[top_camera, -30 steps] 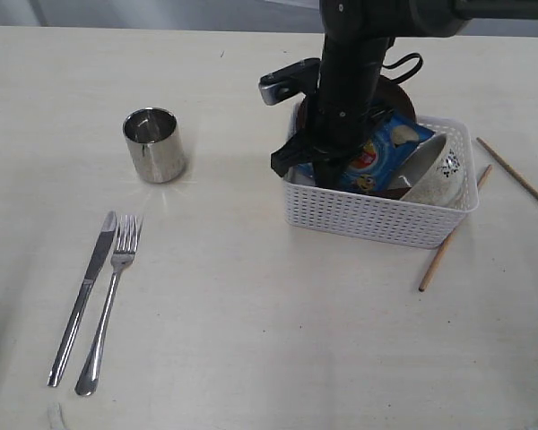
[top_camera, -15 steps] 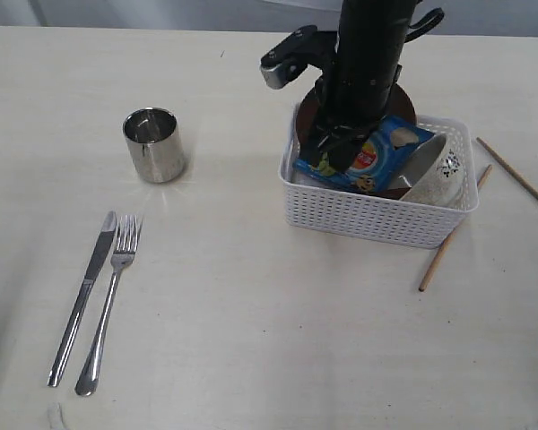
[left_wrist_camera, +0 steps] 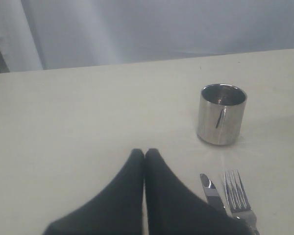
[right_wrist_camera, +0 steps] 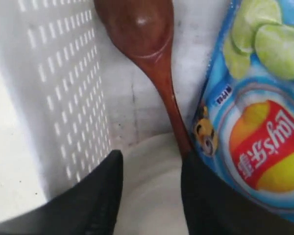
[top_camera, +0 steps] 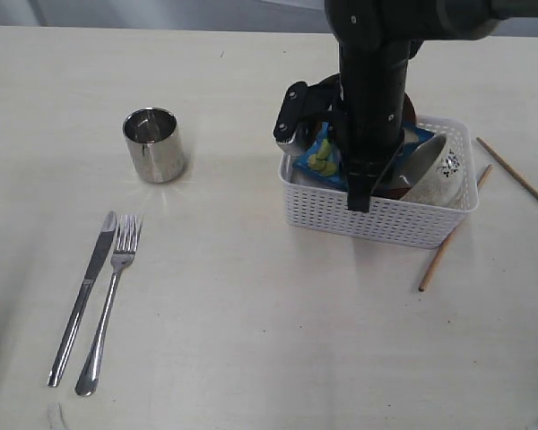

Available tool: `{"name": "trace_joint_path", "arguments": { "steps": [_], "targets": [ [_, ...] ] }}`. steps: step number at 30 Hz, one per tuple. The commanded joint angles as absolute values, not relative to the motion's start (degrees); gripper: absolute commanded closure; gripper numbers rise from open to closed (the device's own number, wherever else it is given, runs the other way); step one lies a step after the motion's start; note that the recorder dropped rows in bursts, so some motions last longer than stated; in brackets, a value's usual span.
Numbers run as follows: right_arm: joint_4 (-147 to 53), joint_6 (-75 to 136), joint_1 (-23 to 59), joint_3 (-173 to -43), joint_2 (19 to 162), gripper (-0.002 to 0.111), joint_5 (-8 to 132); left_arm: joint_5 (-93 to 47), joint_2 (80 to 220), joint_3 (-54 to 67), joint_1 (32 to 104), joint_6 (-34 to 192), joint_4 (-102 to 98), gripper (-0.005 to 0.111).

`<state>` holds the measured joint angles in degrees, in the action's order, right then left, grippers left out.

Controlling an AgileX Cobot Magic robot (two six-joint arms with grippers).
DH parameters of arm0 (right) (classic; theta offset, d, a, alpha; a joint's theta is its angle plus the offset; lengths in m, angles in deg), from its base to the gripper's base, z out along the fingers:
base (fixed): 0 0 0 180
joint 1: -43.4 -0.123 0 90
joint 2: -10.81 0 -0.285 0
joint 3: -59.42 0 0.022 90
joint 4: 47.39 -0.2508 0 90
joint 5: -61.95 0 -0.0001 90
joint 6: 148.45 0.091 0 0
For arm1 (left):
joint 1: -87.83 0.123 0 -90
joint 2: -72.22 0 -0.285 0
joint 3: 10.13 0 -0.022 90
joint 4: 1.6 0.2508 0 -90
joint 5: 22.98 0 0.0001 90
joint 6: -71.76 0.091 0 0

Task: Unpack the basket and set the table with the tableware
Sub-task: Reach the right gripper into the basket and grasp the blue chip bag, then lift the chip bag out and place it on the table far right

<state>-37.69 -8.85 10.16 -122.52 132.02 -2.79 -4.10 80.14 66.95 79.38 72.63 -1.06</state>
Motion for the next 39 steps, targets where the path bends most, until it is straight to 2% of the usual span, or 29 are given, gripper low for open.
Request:
{"name": "trace_joint_path", "arguments": {
  "steps": [1, 3, 7, 11, 13, 17, 18, 35, 38, 39],
  "targets": [
    [-37.2, -10.07, 9.92, -120.75, 131.66, 0.071, 0.46, -4.57, 80.01, 67.09, 79.04, 72.38, -1.19, 0.107],
    [-36.65, -10.07, 9.92, -120.16, 132.0, 0.069, 1.36, -4.57, 80.01, 67.09, 79.04, 72.38, -1.19, 0.107],
    [-33.28, -7.31, 9.92, -119.73, 134.26, 0.059, 1.7, -4.57, 80.01, 67.09, 79.04, 72.38, -1.19, 0.107],
    [-30.23, -3.17, 9.88, -119.73, 135.69, 0.063, 2.34, -4.57, 80.01, 67.09, 79.04, 72.38, -1.19, 0.107],
    [-30.23, -3.17, 9.88, -119.73, 136.02, 0.072, 2.49, -4.57, 80.01, 67.09, 79.04, 72.38, -1.19, 0.107],
    [-30.2, -3.17, 9.88, -120.0, 135.63, 0.103, 2.8, -4.57, 80.01, 67.09, 79.04, 72.38, -1.19, 0.107],
    [-30.2, -3.17, 9.88, -120.0, 135.14, 0.108, 2.84, -4.57, 80.01, 67.09, 79.04, 72.38, -1.19, 0.107],
    [-26.26, 0.7, 9.88, -120.0, 123.66, 0.109, 5.85, -4.57, 80.01, 67.09, 79.04, 72.38, -1.19, 0.107],
    [-37.09, -3.31, 9.88, -120.0, 122.78, 0.108, 5.99, -4.57, 80.01, 67.09, 79.04, 72.38, -1.19, 0.107],
    [-39.26, -4.36, 10.0, -120.0, 123.38, 0.105, 5.48, -4.57, 80.01, 67.09, 79.04, 72.38, -1.19, 0.107]
  ]
}}
